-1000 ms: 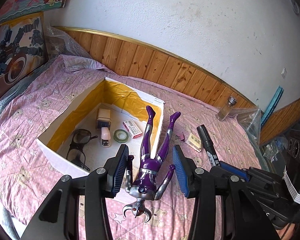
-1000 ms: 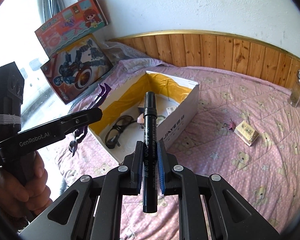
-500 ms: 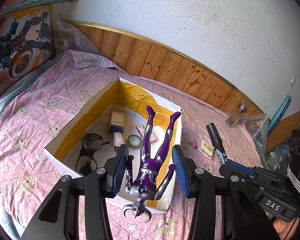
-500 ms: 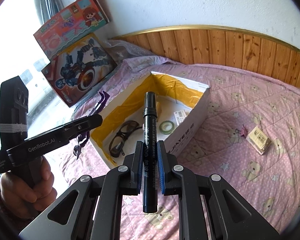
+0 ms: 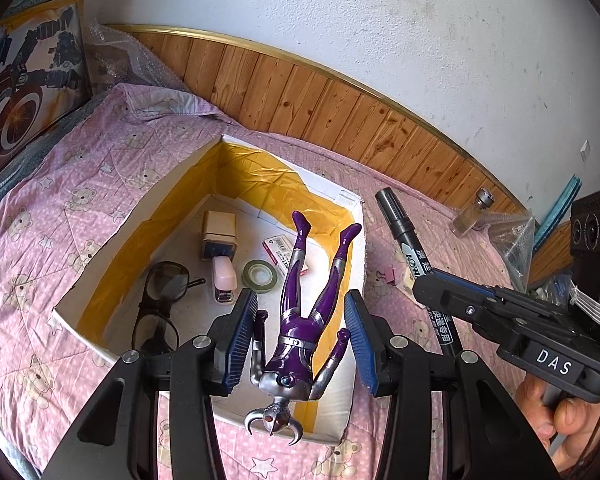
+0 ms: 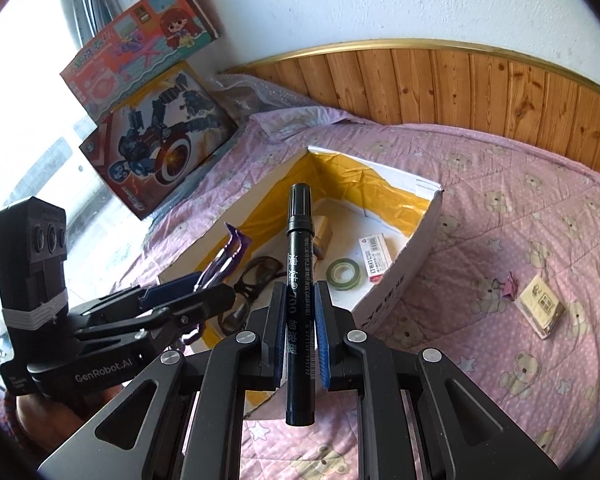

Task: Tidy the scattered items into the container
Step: 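Lift and carry the robot figure and black marker with both tools over the box, then lower the figure and marker into the box and open both tools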

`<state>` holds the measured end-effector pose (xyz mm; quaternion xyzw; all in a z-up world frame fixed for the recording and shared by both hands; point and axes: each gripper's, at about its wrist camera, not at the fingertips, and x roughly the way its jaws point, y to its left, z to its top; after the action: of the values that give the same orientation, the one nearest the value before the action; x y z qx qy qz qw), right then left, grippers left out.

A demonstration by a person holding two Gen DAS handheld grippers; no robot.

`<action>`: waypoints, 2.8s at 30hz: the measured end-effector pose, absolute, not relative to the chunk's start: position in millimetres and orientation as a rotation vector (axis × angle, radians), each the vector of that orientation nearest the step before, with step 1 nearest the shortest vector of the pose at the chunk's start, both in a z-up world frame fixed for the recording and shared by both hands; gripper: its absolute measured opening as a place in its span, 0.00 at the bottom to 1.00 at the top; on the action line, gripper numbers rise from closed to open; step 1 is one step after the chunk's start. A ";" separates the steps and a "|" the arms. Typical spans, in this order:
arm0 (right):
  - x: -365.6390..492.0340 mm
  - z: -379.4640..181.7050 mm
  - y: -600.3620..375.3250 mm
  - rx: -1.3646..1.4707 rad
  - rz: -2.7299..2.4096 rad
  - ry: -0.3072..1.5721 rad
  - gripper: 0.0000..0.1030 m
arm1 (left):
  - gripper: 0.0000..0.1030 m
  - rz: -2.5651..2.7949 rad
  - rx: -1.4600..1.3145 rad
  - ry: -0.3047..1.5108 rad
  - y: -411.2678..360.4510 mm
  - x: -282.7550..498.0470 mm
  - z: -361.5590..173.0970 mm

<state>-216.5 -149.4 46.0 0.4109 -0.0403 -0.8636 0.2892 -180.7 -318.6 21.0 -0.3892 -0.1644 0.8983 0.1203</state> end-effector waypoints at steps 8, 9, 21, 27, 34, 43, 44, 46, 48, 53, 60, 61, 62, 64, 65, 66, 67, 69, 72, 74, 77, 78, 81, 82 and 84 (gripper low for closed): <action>-249.5 35.9 -155.8 1.145 -2.249 -0.180 0.13 | 0.45 2.590 -1.171 -0.460 -313.4 -192.9 9.8; -253.3 34.2 -156.9 1.151 -2.244 -0.185 0.13 | 0.45 2.587 -1.176 -0.460 -313.3 -194.1 8.3; -293.4 23.1 -174.8 1.205 -2.212 -0.178 0.13 | 0.45 2.551 -1.218 -0.460 -315.7 -207.0 -6.0; -312.3 19.3 -189.0 1.222 -2.206 -0.131 0.13 | 0.45 2.538 -1.235 -0.473 -319.6 -210.7 -11.8; -340.5 12.3 -200.9 1.265 -2.178 -0.120 0.13 | 0.45 2.517 -1.259 -0.472 -319.4 -218.8 -18.1; -377.9 -0.8 -222.9 1.327 -2.146 -0.037 0.13 | 0.45 2.492 -1.282 -0.461 -317.9 -228.5 -26.3; -381.5 -2.3 -225.9 1.332 -2.141 -0.024 0.13 | 0.45 2.491 -1.283 -0.464 -318.8 -229.5 -26.9; -388.1 -6.3 -231.3 1.346 -2.134 0.001 0.13 | 0.46 2.486 -1.290 -0.469 -320.7 -231.9 -28.2; -394.9 -11.2 -236.2 1.361 -2.127 0.018 0.13 | 0.46 2.484 -1.293 -0.465 -321.7 -234.3 -29.0; -415.7 -23.8 -244.7 1.378 -2.166 0.052 0.18 | 0.47 2.476 -1.314 -0.461 -323.5 -241.7 -32.2; -427.0 -31.8 -239.3 1.409 -2.173 0.023 0.33 | 0.50 2.479 -1.347 -0.515 -336.2 -241.1 -38.0; -426.2 -32.3 -238.3 1.413 -2.169 0.018 0.33 | 0.50 2.476 -1.350 -0.521 -337.2 -240.3 -38.6; -425.3 -32.3 -237.2 1.415 -2.168 0.014 0.33 | 0.50 2.474 -1.352 -0.525 -337.7 -239.6 -39.1; -422.8 -31.5 -235.2 1.418 -2.163 0.005 0.33 | 0.50 2.467 -1.353 -0.526 -337.0 -238.5 -39.0; -421.1 -30.8 -234.3 1.417 -2.163 0.004 0.33 | 0.50 2.465 -1.351 -0.525 -336.4 -237.9 -38.2; -419.4 -30.1 -233.2 1.416 -2.164 0.003 0.33 | 0.50 2.465 -1.350 -0.523 -335.4 -237.6 -37.4; -417.6 -29.3 -231.9 1.415 -2.162 -0.001 0.33 | 0.50 2.464 -1.349 -0.520 -334.4 -237.1 -36.7; -413.3 -27.9 -228.9 1.414 -2.158 -0.010 0.33 | 0.50 2.463 -1.348 -0.514 -331.3 -237.4 -35.3; -406.4 -24.7 -224.0 1.413 -2.155 -0.019 0.33 | 0.50 2.467 -1.345 -0.504 -326.7 -234.9 -31.9; -401.2 -21.5 -219.5 1.409 -2.156 -0.025 0.33 | 0.50 2.471 -1.340 -0.501 -324.8 -231.6 -28.2; -392.5 -16.2 -211.1 1.403 -2.158 -0.047 0.33 | 0.50 2.482 -1.332 -0.494 -322.4 -225.2 -21.3; -389.2 -14.4 -208.2 1.400 -2.158 -0.054 0.33 | 0.50 2.486 -1.329 -0.493 -322.0 -223.8 -19.0; -377.7 -9.3 -200.0 1.393 -2.158 -0.073 0.33 | 0.50 2.504 -1.319 -0.489 -320.7 -218.8 -11.7; -373.2 -7.8 -197.9 1.390 -2.155 -0.079 0.33 | 0.50 2.511 -1.317 -0.484 -319.9 -217.0 -9.1; -363.4 -4.5 -193.9 1.384 -2.154 -0.087 0.33 | 0.50 2.525 -1.312 -0.475 -318.2 -213.4 -4.6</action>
<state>-363.4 -193.9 -4.5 0.5177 -0.0325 -0.8057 0.2859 -213.4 -318.2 -4.6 -0.4511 -0.1632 0.8681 0.1279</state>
